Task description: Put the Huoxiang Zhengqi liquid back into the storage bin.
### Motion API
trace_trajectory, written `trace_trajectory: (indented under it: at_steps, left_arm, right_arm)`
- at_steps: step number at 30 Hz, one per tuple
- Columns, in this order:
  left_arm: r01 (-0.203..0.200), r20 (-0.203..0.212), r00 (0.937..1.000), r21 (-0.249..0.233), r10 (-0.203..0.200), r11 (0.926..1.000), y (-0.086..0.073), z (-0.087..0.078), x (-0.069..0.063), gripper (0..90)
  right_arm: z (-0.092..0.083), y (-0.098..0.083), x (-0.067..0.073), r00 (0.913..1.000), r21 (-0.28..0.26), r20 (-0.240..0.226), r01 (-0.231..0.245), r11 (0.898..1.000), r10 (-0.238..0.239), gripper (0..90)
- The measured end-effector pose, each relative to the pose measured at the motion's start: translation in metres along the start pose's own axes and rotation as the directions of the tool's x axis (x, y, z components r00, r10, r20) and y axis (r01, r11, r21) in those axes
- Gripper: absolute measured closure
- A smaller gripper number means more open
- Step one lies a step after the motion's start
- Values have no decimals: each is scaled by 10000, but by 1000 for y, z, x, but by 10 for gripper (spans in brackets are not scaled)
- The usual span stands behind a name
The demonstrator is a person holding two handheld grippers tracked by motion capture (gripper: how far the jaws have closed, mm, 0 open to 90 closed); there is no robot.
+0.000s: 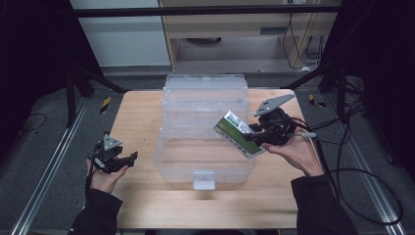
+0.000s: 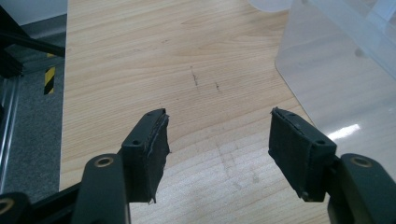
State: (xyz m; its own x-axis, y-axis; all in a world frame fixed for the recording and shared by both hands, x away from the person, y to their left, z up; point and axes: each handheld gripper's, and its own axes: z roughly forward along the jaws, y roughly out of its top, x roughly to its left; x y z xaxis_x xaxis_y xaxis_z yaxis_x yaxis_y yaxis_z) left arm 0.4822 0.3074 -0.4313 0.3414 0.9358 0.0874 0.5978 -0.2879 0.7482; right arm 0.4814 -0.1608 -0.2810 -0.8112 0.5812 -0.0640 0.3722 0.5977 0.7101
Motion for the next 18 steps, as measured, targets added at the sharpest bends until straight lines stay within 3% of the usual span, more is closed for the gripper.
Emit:
trace_trajectory:
  at_steps: [8,12,18]
  left_arm:
    - [19,9,10000,32,-19,10000,-1,1,0,368]
    - [12,7,10000,40,-12,10000,-1,1,0,367]
    - [0,6,10000,50,0,10000,-1,2,0,368]
  right_arm:
    - [18,6,-4,9950,381,-735,700,9968,-671,648]
    - [28,7,-5,9865,504,-1315,1055,9931,-981,648]
    - [38,8,-4,9739,836,-1713,1648,9828,-1487,647]
